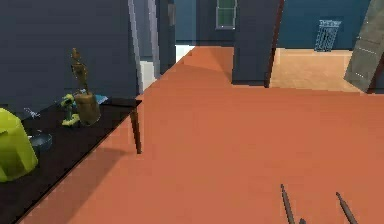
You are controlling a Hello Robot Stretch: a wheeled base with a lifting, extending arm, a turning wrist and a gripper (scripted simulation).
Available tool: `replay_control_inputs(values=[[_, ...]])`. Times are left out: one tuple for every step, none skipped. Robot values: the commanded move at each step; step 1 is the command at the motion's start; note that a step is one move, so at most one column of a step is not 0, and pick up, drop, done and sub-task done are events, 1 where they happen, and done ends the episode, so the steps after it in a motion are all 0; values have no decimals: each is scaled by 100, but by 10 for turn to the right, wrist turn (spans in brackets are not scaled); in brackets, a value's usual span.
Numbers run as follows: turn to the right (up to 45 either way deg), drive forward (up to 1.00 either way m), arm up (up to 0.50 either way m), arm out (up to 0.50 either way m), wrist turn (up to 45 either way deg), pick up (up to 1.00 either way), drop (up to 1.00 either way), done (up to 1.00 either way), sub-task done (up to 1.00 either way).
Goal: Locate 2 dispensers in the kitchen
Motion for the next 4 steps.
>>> replay_control_inputs(values=[[0, 100, 0, 0, 0, 0, 0, 0, 0], [0, 100, 0, 0, 0, 0, 0, 0, 0], [60, 0, 0, 0, 0, 0, 0, 0, 0], [0, 15, 0, 0, 0, 0, 0, 0, 0]])
